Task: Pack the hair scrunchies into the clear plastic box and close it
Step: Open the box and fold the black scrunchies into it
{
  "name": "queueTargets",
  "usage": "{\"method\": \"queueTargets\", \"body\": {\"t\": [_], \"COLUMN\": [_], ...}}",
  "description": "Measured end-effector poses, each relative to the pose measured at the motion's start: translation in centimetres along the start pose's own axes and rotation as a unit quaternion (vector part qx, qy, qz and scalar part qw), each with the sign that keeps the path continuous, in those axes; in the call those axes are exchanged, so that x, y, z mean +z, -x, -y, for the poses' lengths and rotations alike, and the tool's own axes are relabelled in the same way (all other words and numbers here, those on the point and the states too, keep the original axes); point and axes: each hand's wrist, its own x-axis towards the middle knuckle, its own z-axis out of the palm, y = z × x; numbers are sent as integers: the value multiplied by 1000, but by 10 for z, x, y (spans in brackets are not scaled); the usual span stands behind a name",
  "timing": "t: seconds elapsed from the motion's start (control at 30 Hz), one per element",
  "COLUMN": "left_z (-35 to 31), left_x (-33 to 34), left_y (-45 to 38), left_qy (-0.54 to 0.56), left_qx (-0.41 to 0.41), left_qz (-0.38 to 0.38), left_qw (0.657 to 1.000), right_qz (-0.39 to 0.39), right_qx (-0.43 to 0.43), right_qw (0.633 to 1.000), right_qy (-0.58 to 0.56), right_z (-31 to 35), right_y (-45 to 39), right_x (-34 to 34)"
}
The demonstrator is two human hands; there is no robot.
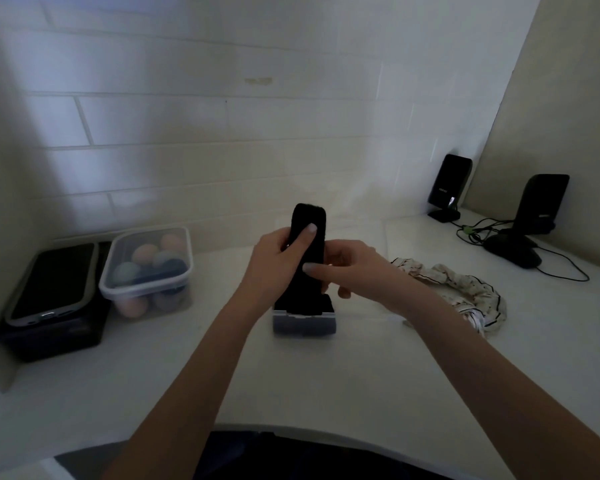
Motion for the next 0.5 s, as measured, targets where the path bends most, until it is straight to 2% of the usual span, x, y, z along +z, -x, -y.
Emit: {"method": "queueTargets", "body": {"t": [0.13,0.2,0.3,0.33,0.43,0.5], "left_z": [0,1,1,0,-1,-1], "left_x": [-4,-5,-7,-7,-7,-5], "left_y": [1,1,2,2,3,3], "left_qy": [116,134,162,182,222,207], "left_qx": [-45,-46,-66,-76,-89,-87], "left_qz": [86,82,58,57,67,85], "left_qw": [989,986,983,979,969,971], "right_qz": [-39,-45,-61,-55,-25,-46], "right_qx": [5,-1,-62,-90,-152,-176], "right_qw": [997,993,988,989,984,975], "right_qy": [-70,-106,-130,-101,83,126], "right_z": [-4,-6,-11,-14,-20,-22], "right_y": [1,3,6,8,10,9], "right_x": [-6,-8,-12,-15,-20,-17]}}
